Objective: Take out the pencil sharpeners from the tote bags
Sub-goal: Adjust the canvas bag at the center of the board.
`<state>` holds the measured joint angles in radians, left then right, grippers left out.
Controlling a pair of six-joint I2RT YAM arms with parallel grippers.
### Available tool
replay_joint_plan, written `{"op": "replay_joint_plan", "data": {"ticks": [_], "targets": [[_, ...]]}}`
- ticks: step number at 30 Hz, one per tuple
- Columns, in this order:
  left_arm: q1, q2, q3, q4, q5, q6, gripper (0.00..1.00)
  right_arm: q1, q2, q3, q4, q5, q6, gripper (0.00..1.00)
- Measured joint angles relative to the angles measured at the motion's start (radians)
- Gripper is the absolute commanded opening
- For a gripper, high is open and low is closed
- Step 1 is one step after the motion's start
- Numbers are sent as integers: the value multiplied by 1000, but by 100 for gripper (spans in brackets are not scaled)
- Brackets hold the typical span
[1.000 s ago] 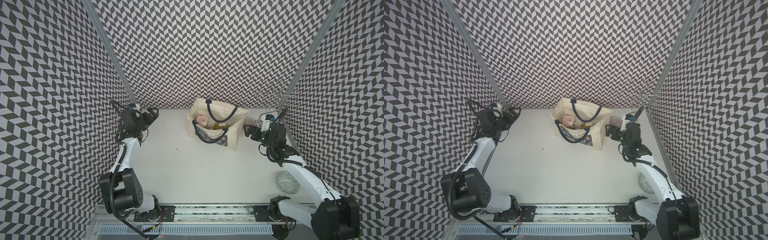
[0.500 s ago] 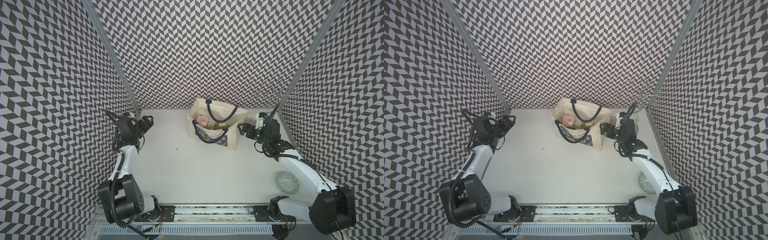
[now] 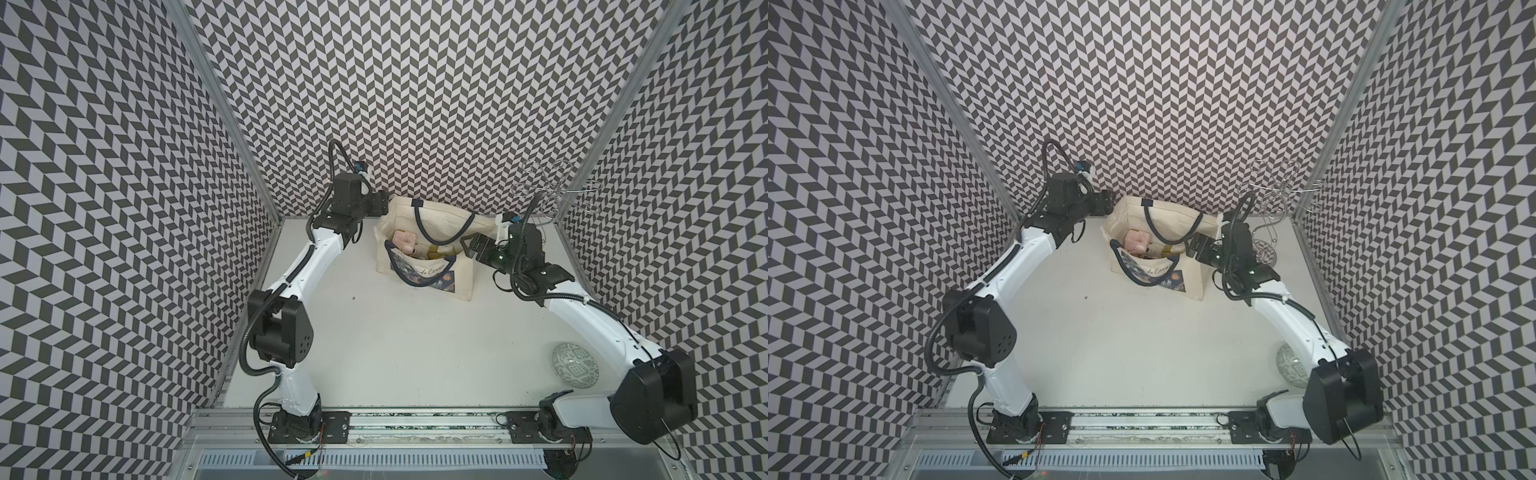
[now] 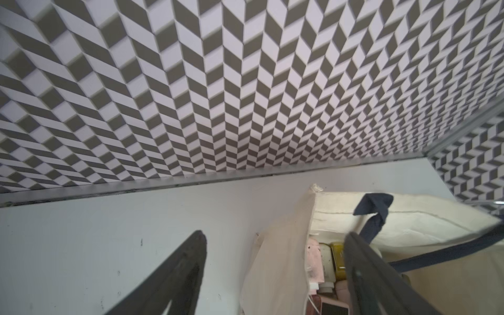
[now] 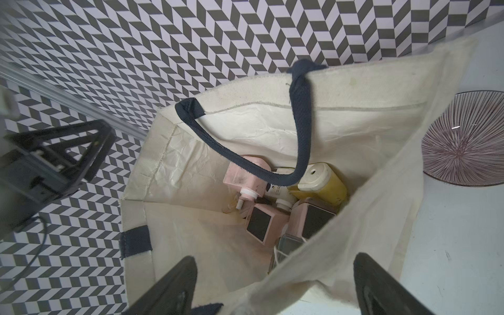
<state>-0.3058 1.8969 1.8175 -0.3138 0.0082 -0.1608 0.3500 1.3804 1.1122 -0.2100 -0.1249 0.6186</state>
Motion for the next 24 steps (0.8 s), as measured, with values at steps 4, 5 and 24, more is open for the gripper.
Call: {"op": "replay_joint_plan", "data": {"ticks": [4,5,24], "targets": [[-23,175,173,-121,-87,42,55,21,51,37,-38,41,-6,55],[-27,209,210,-152,-101,54,40,24,62,41,-45,50,-7,48],[-155,-632,-1010,322,-113,-288,0,30,37,-156,66,161,-169,21]]}}
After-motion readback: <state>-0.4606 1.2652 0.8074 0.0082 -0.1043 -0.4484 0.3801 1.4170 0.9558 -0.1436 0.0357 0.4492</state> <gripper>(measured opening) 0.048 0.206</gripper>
